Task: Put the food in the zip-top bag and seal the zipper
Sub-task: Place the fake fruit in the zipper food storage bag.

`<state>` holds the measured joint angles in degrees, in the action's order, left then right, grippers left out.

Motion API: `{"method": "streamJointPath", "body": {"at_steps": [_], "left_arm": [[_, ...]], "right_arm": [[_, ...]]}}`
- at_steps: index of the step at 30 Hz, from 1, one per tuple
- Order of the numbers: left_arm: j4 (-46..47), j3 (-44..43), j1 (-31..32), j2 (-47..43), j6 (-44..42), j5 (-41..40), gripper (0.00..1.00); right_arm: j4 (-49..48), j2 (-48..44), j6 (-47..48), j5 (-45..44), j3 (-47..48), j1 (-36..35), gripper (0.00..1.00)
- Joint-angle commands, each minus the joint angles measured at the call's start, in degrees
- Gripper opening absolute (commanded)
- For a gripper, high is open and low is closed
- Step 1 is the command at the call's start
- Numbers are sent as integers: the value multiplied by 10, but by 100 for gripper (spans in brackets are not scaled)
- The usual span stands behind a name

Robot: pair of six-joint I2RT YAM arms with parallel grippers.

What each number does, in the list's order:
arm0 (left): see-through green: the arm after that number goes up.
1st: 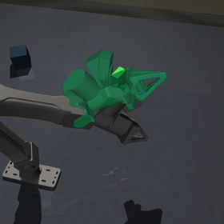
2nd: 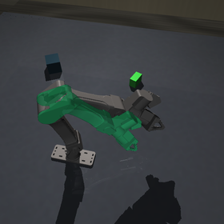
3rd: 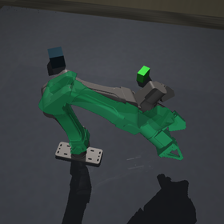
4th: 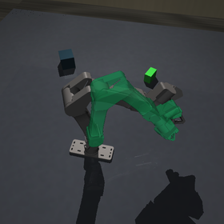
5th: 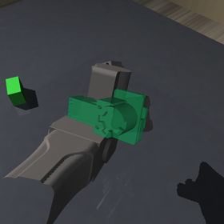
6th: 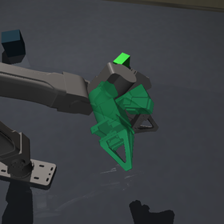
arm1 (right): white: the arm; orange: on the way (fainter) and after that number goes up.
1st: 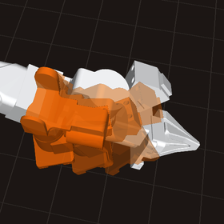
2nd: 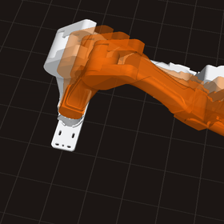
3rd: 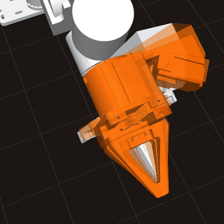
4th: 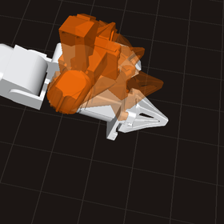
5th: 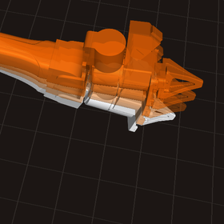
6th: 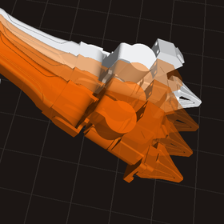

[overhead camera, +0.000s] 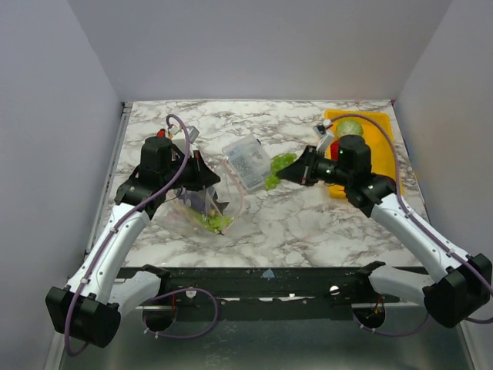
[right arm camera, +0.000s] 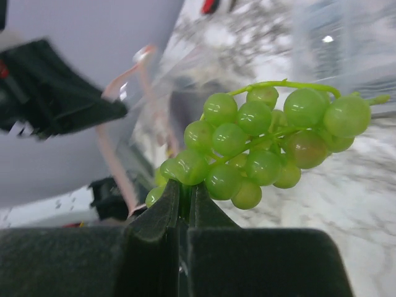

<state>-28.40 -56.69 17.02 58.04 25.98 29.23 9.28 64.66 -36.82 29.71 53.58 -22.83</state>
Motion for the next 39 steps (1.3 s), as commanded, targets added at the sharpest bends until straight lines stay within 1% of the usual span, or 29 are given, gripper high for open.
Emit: {"method": "streamJointPath", "body": {"at_steps": [1, 5, 7, 9, 16, 19, 23, 27, 32, 39], "left_arm": [[14, -2, 3, 4, -4, 16, 0], [13, -2, 4, 4, -5, 15, 0], [12, -2, 4, 4, -6, 15, 0], [12, -2, 4, 2, -6, 15, 0], [13, -1, 6, -6, -7, 19, 0], [14, -1, 8, -11, -7, 18, 0], [3, -6, 21, -19, -17, -4, 0], [-20, -12, 28, -28, -22, -16, 0], [-52, -16, 28, -68, -22, -32, 0], [-84, -24, 28, -104, -23, -36, 0]], "right_arm": [[-73, 11, -34, 36, -4, -121, 0], [-85, 45, -6, -3, 34, -243, 0], [-101, 60, 2, -11, 46, -279, 0], [-115, 74, 5, -7, 53, -296, 0], [-170, 100, -6, 9, 45, -301, 0], [-175, 112, -7, 4, 49, -301, 0], [-230, 121, -32, 28, 39, -301, 0], [-220, 122, -24, 21, 46, -301, 0], [-223, 107, -20, 15, 35, -301, 0], [-237, 124, -41, 36, 37, -304, 0]]}}
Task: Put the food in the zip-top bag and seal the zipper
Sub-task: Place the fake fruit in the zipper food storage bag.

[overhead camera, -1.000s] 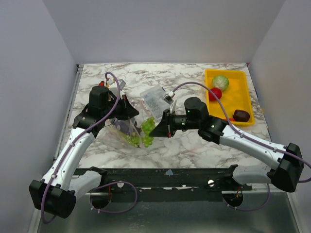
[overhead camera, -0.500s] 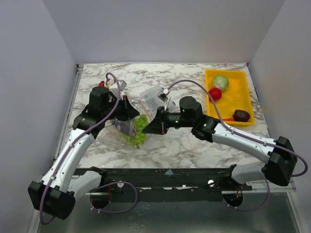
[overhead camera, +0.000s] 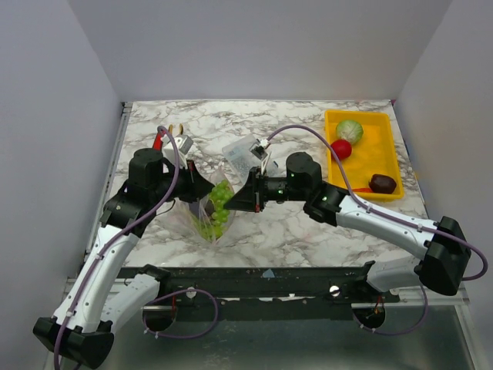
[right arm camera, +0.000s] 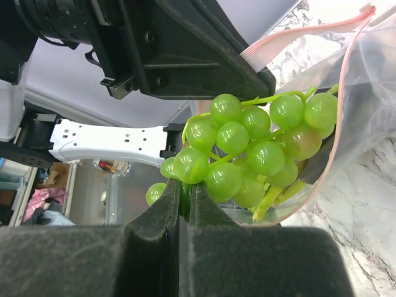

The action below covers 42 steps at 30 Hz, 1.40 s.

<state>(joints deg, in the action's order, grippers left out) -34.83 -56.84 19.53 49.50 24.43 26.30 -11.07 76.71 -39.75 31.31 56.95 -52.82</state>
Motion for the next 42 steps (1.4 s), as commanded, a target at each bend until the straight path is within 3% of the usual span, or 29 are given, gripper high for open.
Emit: {"method": "streamJointPath", "body": {"at_steps": [1, 14, 18, 23, 26, 31, 36, 42], "left_arm": [[-25, -25, 2, -20, -8, -7, 0], [-52, -41, 2, -27, -11, 1, 0], [-61, -45, 2, -33, -15, -4, 0], [-62, -40, 3, -40, -16, -4, 0], [-54, -36, 3, -36, -9, 1, 0], [-41, -35, 3, -32, 8, 8, 0], [-33, -37, 3, -24, 20, -7, 0], [-23, -48, 3, 16, 26, -34, 0]], "right_arm": [[-32, 6, -12, 17, 7, -7, 0], [117, 73, 47, -124, 108, -23, 0], [181, 96, 68, -176, 142, -23, 7], [247, 120, 71, -222, 176, -23, 22], [252, 143, 47, -214, 192, -27, 40], [261, 150, 22, -210, 209, -35, 60], [302, 92, 18, -271, 215, -35, 74], [408, 27, 50, -379, 225, -33, 82]]}}
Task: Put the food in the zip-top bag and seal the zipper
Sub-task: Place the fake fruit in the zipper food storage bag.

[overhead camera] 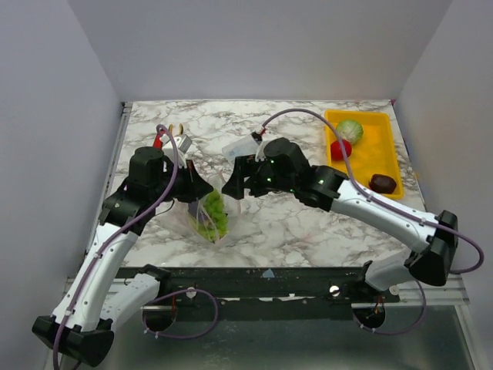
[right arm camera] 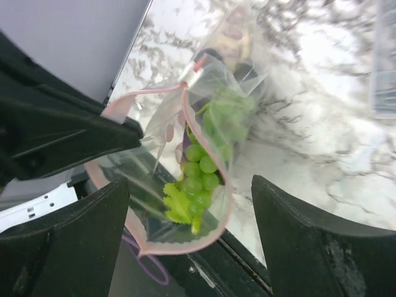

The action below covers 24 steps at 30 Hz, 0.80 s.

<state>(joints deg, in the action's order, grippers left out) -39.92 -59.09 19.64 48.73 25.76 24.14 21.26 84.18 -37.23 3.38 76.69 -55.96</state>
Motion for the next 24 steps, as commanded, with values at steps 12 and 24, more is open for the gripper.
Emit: {"method": "streamJointPath", "body": {"at_steps": [12, 24], "left_arm": [[6, -63, 2, 67, 6, -42, 0], [49, -67, 3, 101, 5, -1, 0]], "right_arm": [[152, -145, 24, -181, -39, 173, 90], [139, -134, -22, -159, -181, 473, 88]]}}
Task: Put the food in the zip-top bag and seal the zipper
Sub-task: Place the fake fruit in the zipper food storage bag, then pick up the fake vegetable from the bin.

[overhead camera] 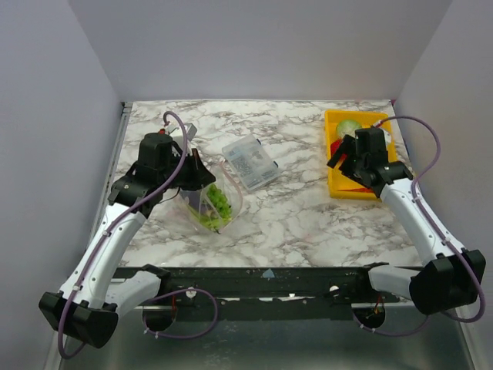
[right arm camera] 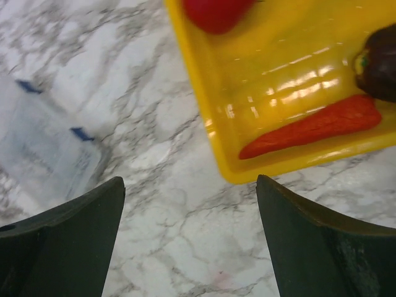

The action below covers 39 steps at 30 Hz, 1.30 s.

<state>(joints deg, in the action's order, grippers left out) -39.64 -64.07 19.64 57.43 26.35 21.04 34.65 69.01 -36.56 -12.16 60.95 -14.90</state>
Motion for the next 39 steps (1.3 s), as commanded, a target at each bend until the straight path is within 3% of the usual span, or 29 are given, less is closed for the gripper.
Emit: {"method": "streamJointPath", "body": {"at_steps": [1, 8, 17, 24, 30, 39], "left_arm": [[52, -19, 3, 20, -1, 40, 0], [68, -23, 13, 58, -24, 45, 0], [81, 9, 15, 61, -36, 65, 0], [88, 27, 15, 43, -37, 70, 0], [85, 34, 15, 32, -40, 60, 0], [91, 36, 16, 29, -36, 74, 0]], "right_arm": [[2, 26, -30, -14, -27, 73, 88], [-13, 73, -28, -50, -33, 168, 92], [-16, 114, 9, -195, -12, 178, 96], [-48, 137, 5, -98, 2, 178, 95], [33, 150, -58, 12, 38, 178, 95], [110, 220, -206, -43, 88, 178, 96]]}}
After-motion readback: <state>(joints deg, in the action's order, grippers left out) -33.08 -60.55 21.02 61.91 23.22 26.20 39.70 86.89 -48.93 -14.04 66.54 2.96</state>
